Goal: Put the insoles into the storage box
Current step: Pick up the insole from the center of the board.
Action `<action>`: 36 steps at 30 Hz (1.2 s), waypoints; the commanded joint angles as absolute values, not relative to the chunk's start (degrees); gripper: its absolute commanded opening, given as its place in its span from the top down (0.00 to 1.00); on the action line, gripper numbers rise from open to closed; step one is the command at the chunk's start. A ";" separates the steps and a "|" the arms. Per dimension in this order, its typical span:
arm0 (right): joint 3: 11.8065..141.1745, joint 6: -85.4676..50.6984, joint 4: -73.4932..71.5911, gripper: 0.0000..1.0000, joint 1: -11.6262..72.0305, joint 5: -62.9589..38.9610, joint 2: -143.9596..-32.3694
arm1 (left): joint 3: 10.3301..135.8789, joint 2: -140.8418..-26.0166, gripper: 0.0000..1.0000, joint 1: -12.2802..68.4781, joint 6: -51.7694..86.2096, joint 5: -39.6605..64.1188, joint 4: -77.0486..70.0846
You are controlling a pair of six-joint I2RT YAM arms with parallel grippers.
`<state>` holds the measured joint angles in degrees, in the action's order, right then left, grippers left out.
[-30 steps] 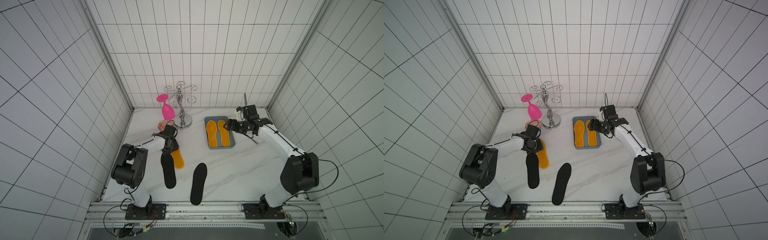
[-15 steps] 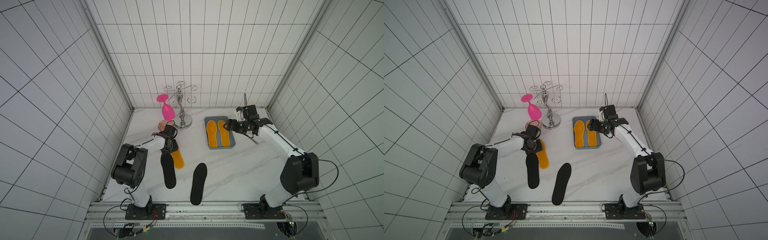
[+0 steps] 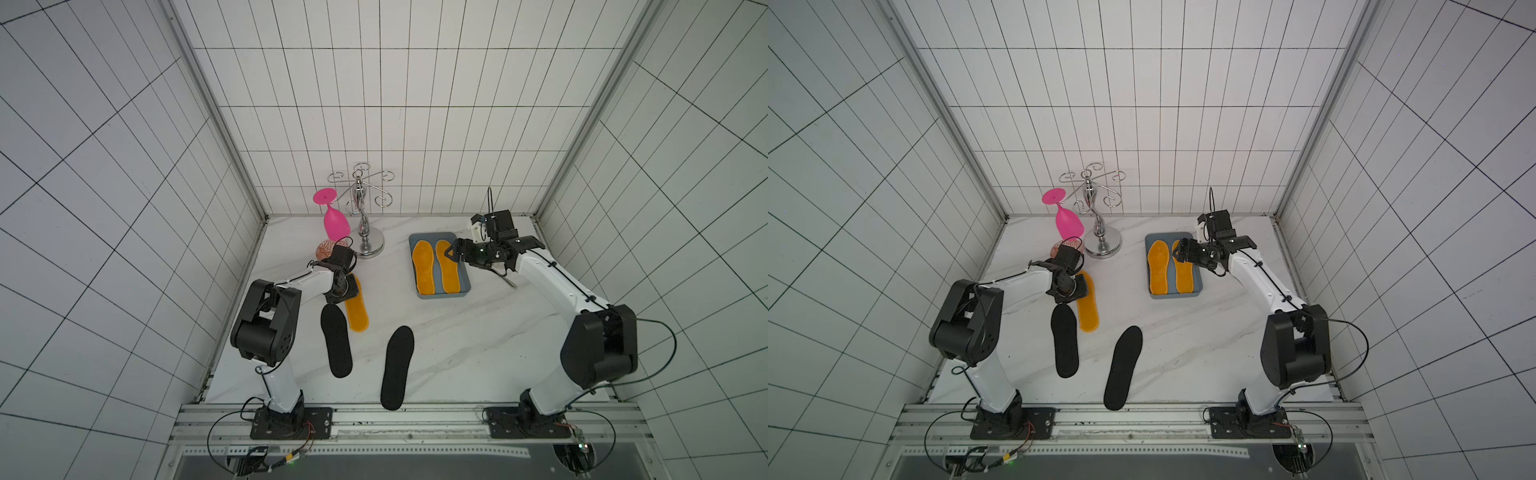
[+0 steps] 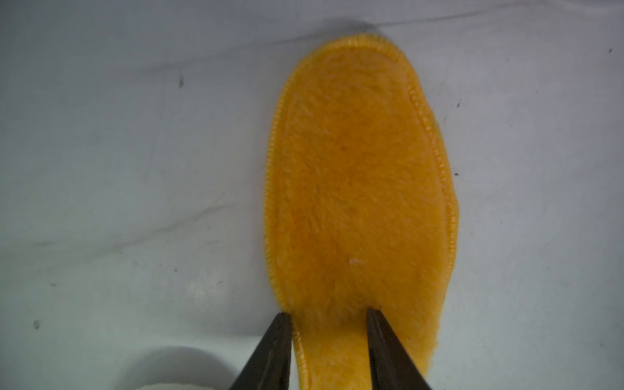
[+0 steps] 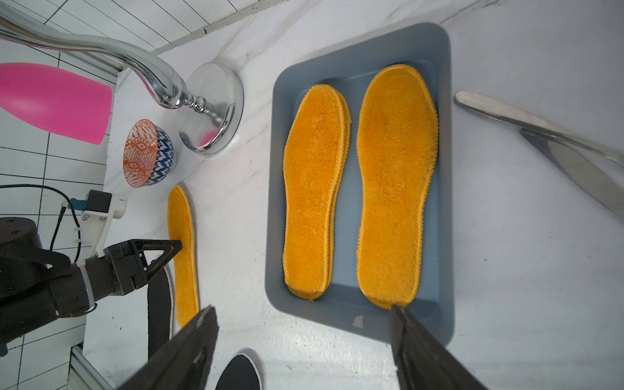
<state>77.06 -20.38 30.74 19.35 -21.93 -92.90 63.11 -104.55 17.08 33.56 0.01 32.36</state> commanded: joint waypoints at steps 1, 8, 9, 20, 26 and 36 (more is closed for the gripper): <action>75.07 -21.07 30.73 0.18 20.24 -22.82 -93.37 | 61.00 -110.69 0.65 18.59 31.56 -0.41 35.24; 74.38 -21.43 30.42 0.18 21.30 -22.97 -93.34 | 60.12 -113.64 0.82 20.77 31.19 -1.12 35.52; 74.31 -21.53 30.33 0.18 21.34 -23.00 -93.33 | 60.12 -113.72 0.82 20.88 31.00 -1.20 35.57; 73.83 -21.78 29.71 0.18 22.59 -23.98 -93.16 | 61.66 -110.30 1.00 21.00 29.61 1.66 36.12; 73.74 -22.69 28.13 0.20 23.28 -26.64 -93.16 | 65.27 -103.93 1.00 20.72 29.88 2.85 37.90; 72.84 -29.43 19.20 0.26 27.84 -36.09 -95.13 | 71.29 -94.52 1.00 21.95 31.61 2.97 42.78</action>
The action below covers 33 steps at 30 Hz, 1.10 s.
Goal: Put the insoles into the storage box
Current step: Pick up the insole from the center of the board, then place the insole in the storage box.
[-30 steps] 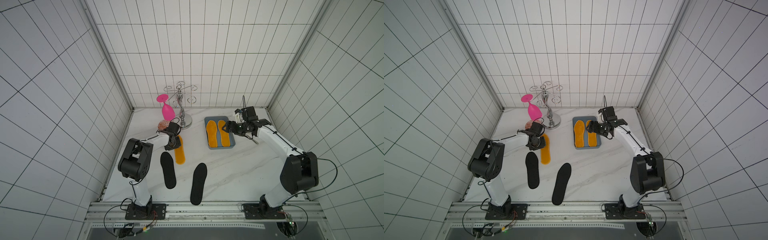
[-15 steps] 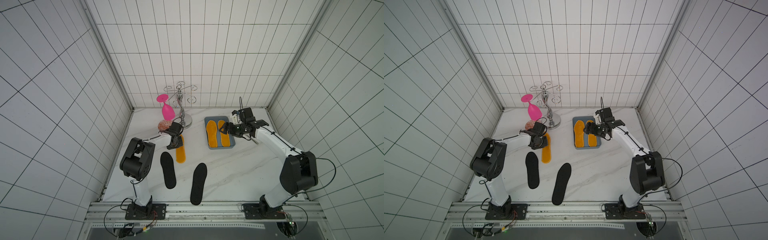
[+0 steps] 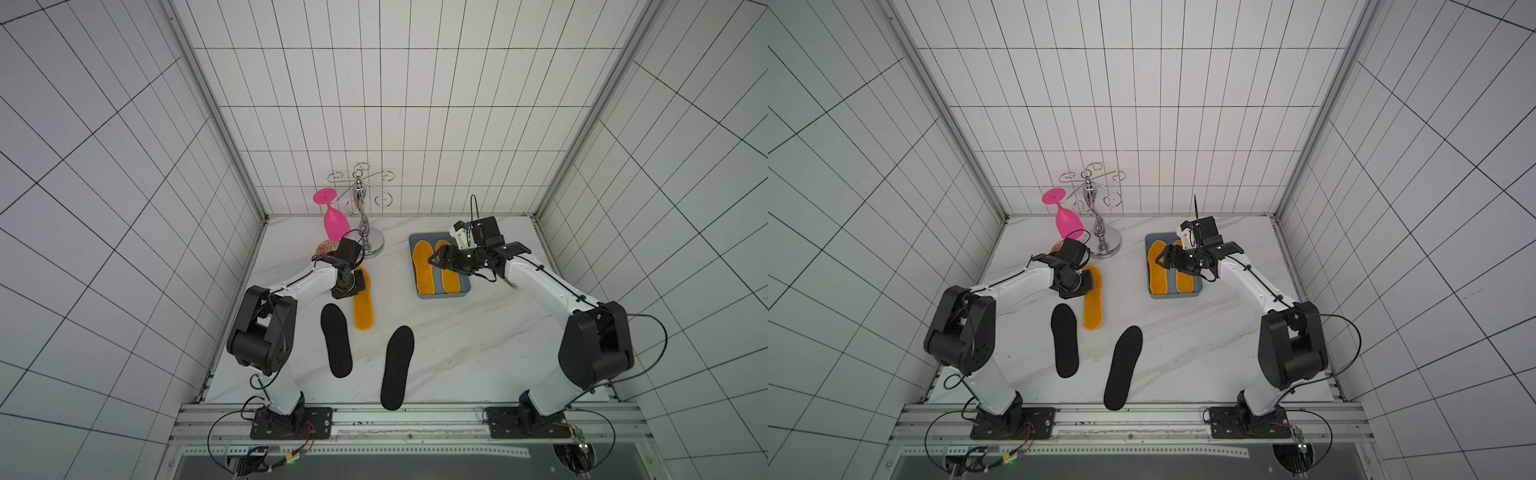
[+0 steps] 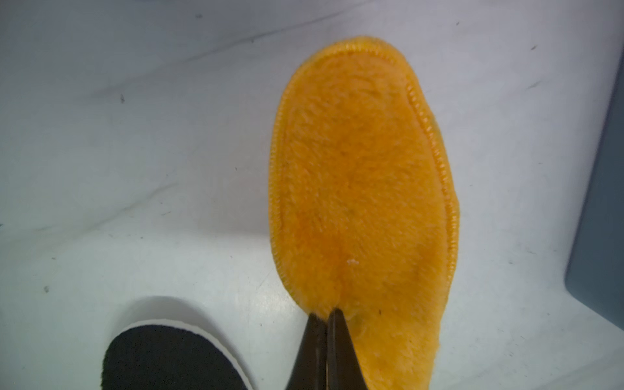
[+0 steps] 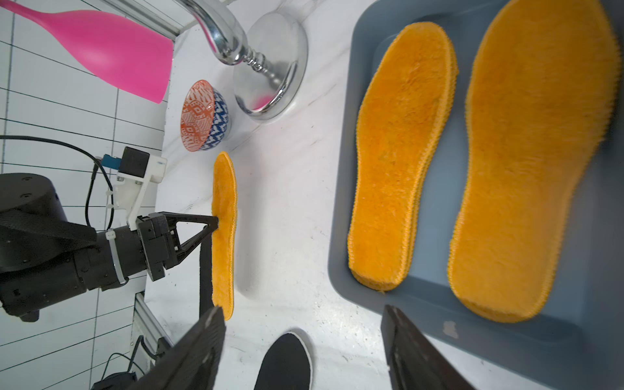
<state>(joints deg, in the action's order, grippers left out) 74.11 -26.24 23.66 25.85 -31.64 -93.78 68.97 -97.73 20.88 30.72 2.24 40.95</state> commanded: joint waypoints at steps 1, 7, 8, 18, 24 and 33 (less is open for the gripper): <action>72.86 -30.38 18.14 0.27 28.57 -36.99 -95.64 | 71.90 -93.76 1.00 22.48 31.81 2.86 43.19; 75.41 -31.89 15.51 0.32 32.59 -39.09 -99.37 | 75.32 -91.49 1.00 26.78 33.29 2.11 44.61; 75.87 -31.89 15.62 0.32 33.04 -39.27 -100.02 | 75.89 -91.45 1.00 27.30 33.47 1.96 44.77; 79.58 -32.00 15.92 0.38 35.51 -40.66 -104.07 | 79.53 -92.95 1.00 31.34 33.65 1.64 45.43; 79.50 -33.64 14.08 0.42 35.76 -41.40 -104.34 | 80.04 -93.36 1.00 31.48 33.40 2.17 45.89; 80.20 -34.72 12.67 0.60 36.50 -42.84 -105.52 | 81.96 -92.98 1.00 31.83 32.65 2.11 47.29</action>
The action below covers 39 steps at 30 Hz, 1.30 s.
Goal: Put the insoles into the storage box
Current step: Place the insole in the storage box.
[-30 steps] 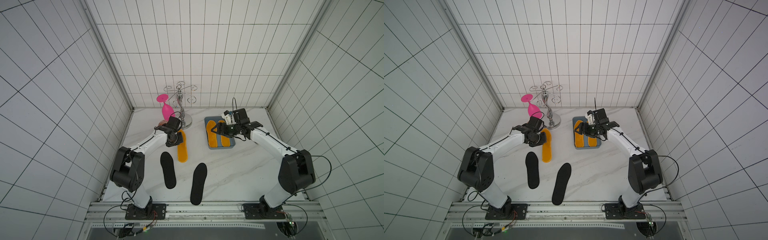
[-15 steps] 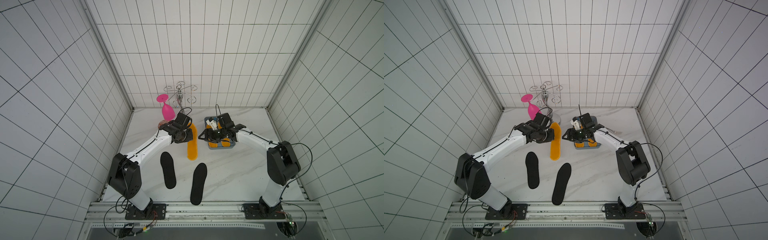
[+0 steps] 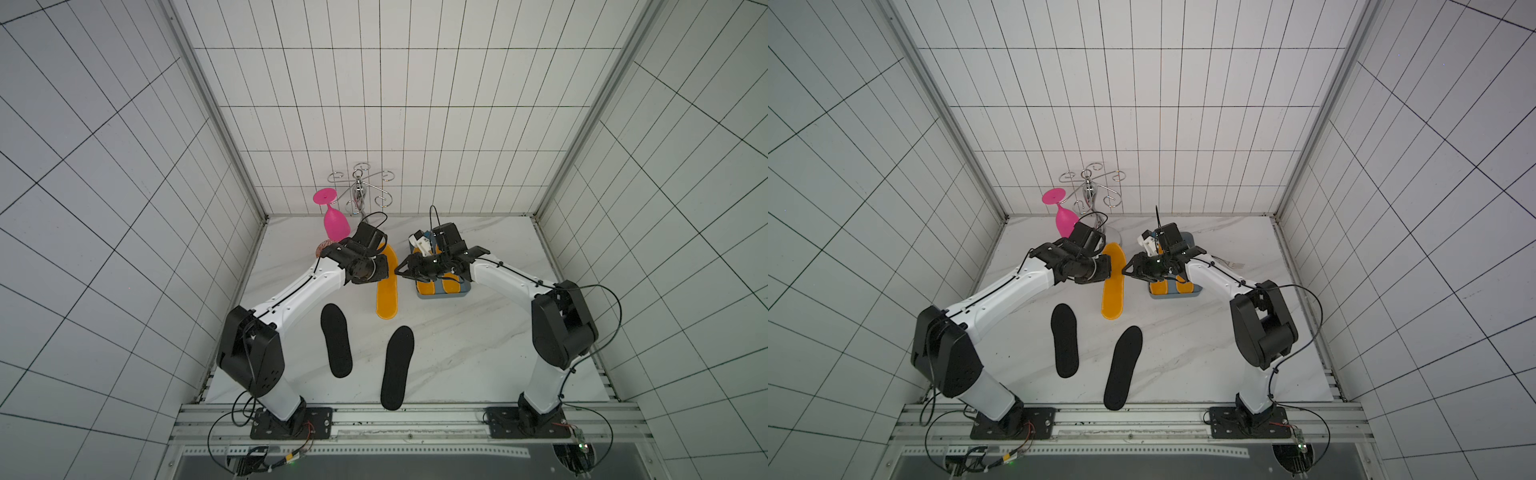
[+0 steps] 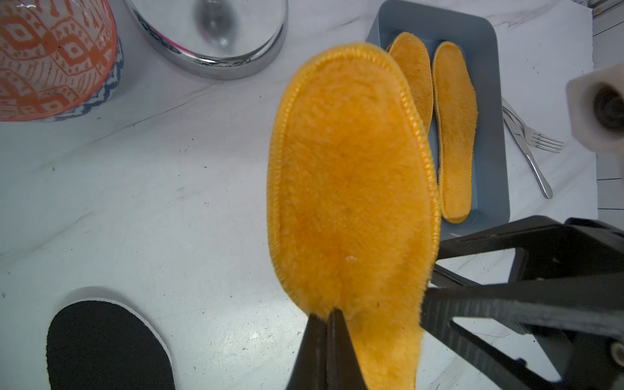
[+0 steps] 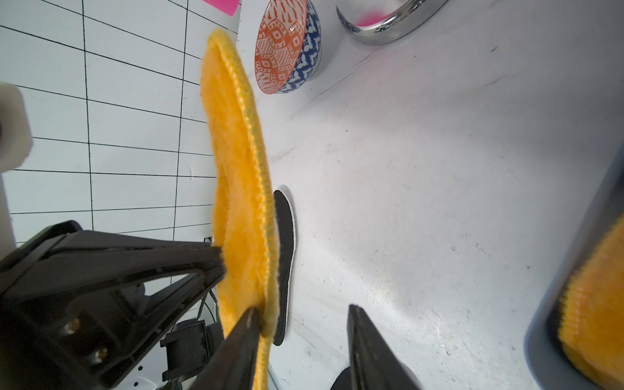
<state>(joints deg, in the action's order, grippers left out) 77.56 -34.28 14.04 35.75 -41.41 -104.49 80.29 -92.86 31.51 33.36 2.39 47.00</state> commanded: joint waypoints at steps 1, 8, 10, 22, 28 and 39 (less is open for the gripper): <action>80.03 -34.83 12.45 0.62 36.48 -43.01 -105.47 | 81.83 -92.44 1.00 31.84 32.64 2.26 46.88; 79.15 -36.31 7.57 0.69 36.85 -46.74 -105.16 | 80.71 -91.68 1.00 30.24 32.98 6.20 46.49; 78.93 -37.15 6.01 0.69 36.91 -47.74 -105.03 | 80.26 -91.17 1.00 30.02 32.96 6.74 46.12; 78.42 -38.13 4.84 0.99 37.37 -49.34 -104.00 | 78.75 -88.34 0.93 28.41 31.57 10.72 44.36; 76.68 -38.19 3.87 1.00 36.41 -50.56 -100.97 | 72.74 -82.37 0.59 23.26 33.79 20.26 36.82; 71.18 -45.72 -9.17 1.00 34.24 -56.17 -95.82 | 59.77 -72.70 0.47 16.03 41.68 44.17 16.03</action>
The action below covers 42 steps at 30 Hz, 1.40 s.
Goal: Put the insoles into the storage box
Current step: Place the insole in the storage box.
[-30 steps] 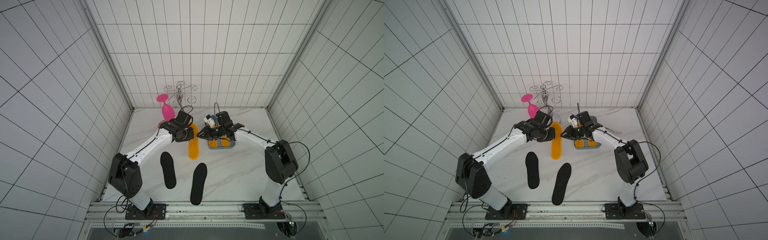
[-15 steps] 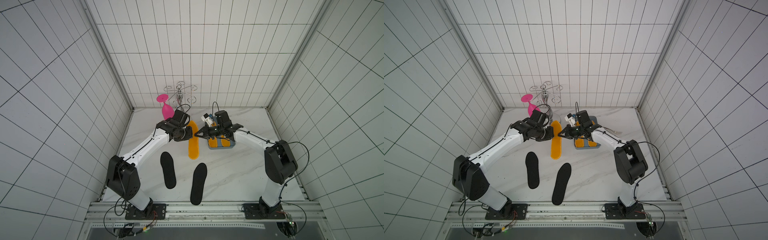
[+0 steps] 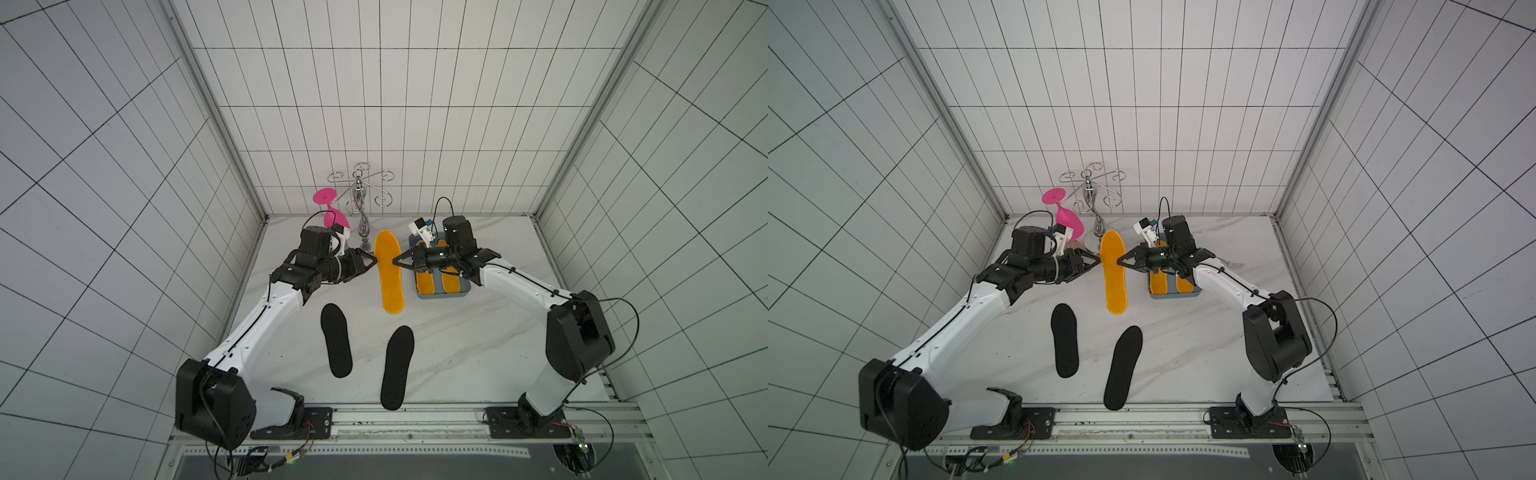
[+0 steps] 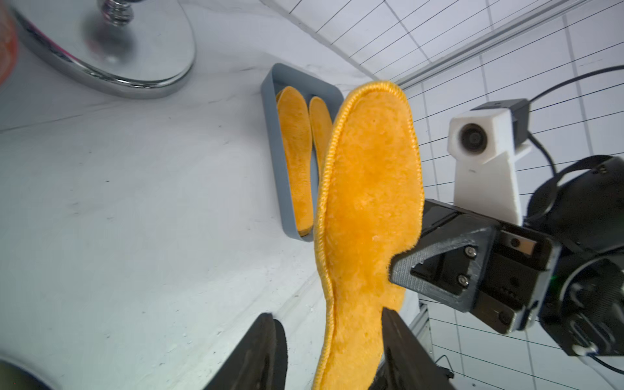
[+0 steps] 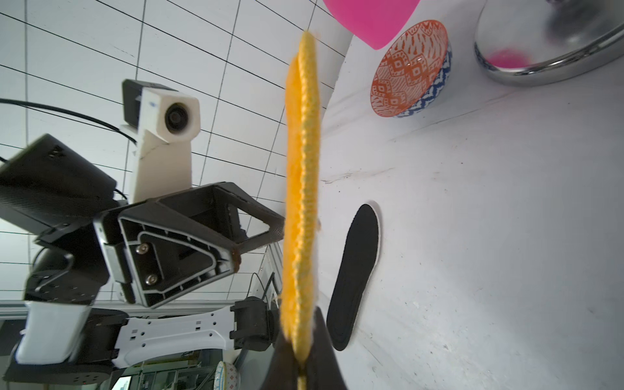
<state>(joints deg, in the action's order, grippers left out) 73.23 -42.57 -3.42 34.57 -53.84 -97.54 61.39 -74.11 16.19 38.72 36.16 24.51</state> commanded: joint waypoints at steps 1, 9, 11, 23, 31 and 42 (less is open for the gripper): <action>70.58 -46.80 -10.97 1.00 34.22 -56.22 -95.48 | 59.15 -72.48 0.47 16.03 42.73 45.33 14.75; 66.55 -58.96 -26.17 1.00 34.35 -56.56 -94.03 | 55.55 -72.32 0.55 16.08 48.06 49.00 6.97; 66.53 -60.04 -27.32 1.00 34.35 -56.95 -93.99 | 55.46 -72.71 0.57 16.08 47.94 49.02 6.84; 66.15 -56.01 -21.35 0.97 33.86 -56.87 -93.13 | 57.04 -73.52 1.00 16.25 47.56 48.68 6.15; 65.10 -49.62 -11.15 0.45 29.14 -52.85 -87.93 | 57.99 -78.41 1.00 19.41 45.10 43.27 5.32; 65.21 -25.96 30.36 0.23 19.36 -20.89 -75.15 | 66.71 -99.29 1.00 27.48 52.40 33.28 -9.26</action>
<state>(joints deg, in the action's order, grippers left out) 66.06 -33.08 17.91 20.80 -32.16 -77.60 63.07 -96.16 26.17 50.28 36.32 -3.20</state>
